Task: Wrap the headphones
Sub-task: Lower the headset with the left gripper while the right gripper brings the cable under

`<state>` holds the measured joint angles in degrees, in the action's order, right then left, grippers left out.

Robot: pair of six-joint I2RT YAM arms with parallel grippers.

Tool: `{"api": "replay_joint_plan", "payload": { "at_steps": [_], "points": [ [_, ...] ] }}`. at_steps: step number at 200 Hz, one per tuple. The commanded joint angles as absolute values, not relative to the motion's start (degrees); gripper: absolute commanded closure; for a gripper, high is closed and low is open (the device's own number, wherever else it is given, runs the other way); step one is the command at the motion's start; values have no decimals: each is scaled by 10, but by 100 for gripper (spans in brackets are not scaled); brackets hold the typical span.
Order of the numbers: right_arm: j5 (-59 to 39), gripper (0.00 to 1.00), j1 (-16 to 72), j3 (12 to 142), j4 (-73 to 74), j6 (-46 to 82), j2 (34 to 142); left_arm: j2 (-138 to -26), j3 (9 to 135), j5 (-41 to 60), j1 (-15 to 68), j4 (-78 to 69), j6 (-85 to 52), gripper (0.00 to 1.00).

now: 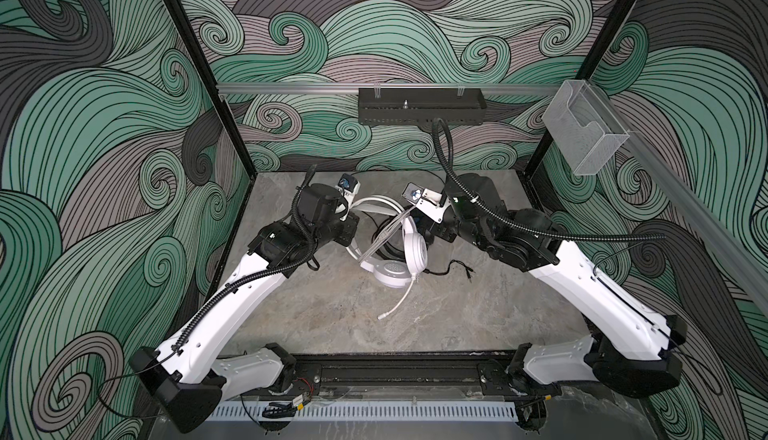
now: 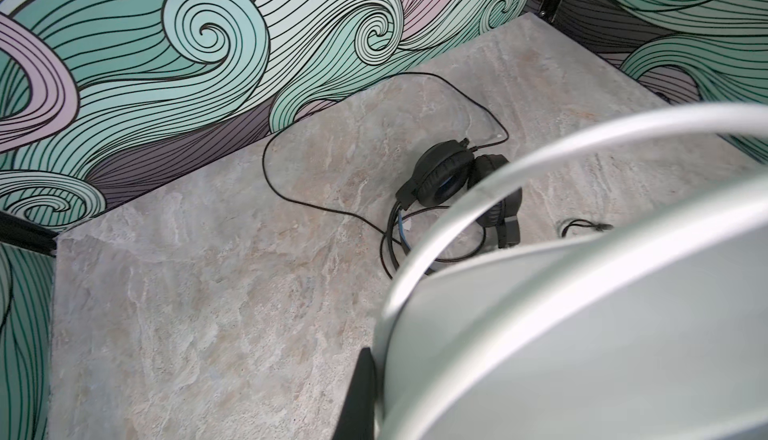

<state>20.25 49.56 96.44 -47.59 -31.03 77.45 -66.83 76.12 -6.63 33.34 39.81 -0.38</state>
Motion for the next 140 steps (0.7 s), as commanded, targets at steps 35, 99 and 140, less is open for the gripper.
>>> {"api": "replay_joint_plan", "payload": {
  "at_steps": [35,99,140],
  "points": [
    [24,100,419,839,-344,-213,716,-648,776,14,330,399,-4,100],
    [-98,100,399,720,-218,-183,700,-656,804,63,330,404,-12,100],
    [-147,100,391,682,-160,-164,705,-662,818,63,330,411,-19,100]
  ]
}}
